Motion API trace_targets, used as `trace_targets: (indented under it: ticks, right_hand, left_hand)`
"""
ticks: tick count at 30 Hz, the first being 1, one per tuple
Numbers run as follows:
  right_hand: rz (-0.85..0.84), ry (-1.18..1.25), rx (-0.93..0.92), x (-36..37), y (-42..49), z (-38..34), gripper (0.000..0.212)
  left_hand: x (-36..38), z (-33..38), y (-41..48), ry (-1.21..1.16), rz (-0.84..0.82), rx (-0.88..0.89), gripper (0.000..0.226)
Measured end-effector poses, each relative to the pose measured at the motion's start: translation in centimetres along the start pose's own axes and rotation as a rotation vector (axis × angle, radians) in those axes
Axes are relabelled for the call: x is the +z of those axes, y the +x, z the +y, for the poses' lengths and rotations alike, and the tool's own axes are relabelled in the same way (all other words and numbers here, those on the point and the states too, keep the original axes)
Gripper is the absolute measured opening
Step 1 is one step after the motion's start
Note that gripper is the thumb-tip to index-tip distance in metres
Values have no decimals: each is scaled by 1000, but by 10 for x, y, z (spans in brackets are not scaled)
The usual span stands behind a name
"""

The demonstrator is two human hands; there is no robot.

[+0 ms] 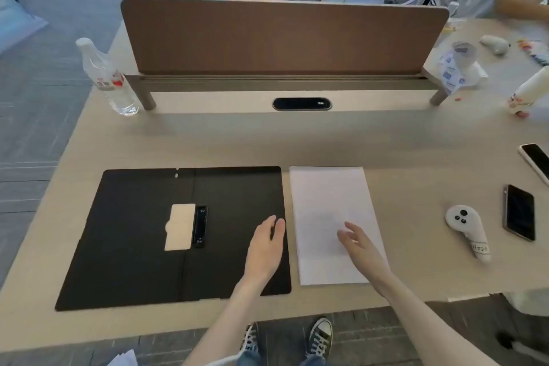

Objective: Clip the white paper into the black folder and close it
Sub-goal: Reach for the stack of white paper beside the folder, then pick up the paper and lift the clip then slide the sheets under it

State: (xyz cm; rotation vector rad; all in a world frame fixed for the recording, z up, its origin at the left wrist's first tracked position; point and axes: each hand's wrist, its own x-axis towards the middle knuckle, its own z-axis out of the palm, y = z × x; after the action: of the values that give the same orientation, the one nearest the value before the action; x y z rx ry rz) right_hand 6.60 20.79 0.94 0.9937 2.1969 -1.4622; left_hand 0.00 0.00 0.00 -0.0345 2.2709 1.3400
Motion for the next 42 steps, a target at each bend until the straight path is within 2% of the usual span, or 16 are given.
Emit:
trace_targets:
  ticks: [2, 4, 7, 9, 13, 15, 19, 23, 26, 28, 30, 33, 35, 38, 40, 42]
  right_hand:
    - [218, -25, -18, -7, 8, 4, 47]
    - [349, -106, 65, -20, 17, 18, 48]
    - [339, -302, 246, -34, 26, 40, 58]
    - [308, -366, 274, -36, 32, 48, 62]
    - [297, -345, 282, -36, 52, 55, 81]
    - [286, -225, 297, -40, 51, 41, 72]
    - [192, 36, 293, -49, 47, 16, 41]
    - [137, 222, 281, -57, 44, -5, 29]
    - [-27, 380, 372, -66, 42, -13, 29]
    - [-87, 334, 361, -70, 43, -14, 30]
    - [-76, 213, 284, -71, 44, -16, 33]
    - [-18, 83, 114, -68, 35, -26, 23]
    - [28, 63, 30, -63, 22, -35, 12]
    - [51, 111, -61, -53, -5, -57, 14]
    - [29, 168, -100, -50, -23, -74, 21]
    - [-19, 205, -134, -43, -39, -94, 33]
  left_hand:
    - [12, 3, -2, 223, 22, 209, 47]
    - [29, -1, -9, 436, -47, 395, 49]
    - [49, -18, -11, 757, -155, 445, 55]
    - [54, -29, -10, 917, -201, 423, 59]
    - [67, -39, -7, 951, -226, 442, 67]
    - [68, -38, -8, 937, -204, 435, 70]
    - [69, -38, -4, 871, -191, 403, 69]
    - [70, -41, -5, 843, -143, 405, 68]
    - [71, -42, -6, 891, -118, 426, 68]
    - [70, -39, -5, 891, -111, 416, 67]
    - [66, -34, -5, 889, -95, 408, 64]
    - [58, -21, -3, 885, -141, 415, 43]
    - [48, -9, 0, 759, -142, 374, 36]
    - [25, 0, 7, 372, -23, 244, 43]
    - [10, 2, 12, 37, 58, 40, 64]
    - [-2, 5, 18, -273, -45, -228, 88]
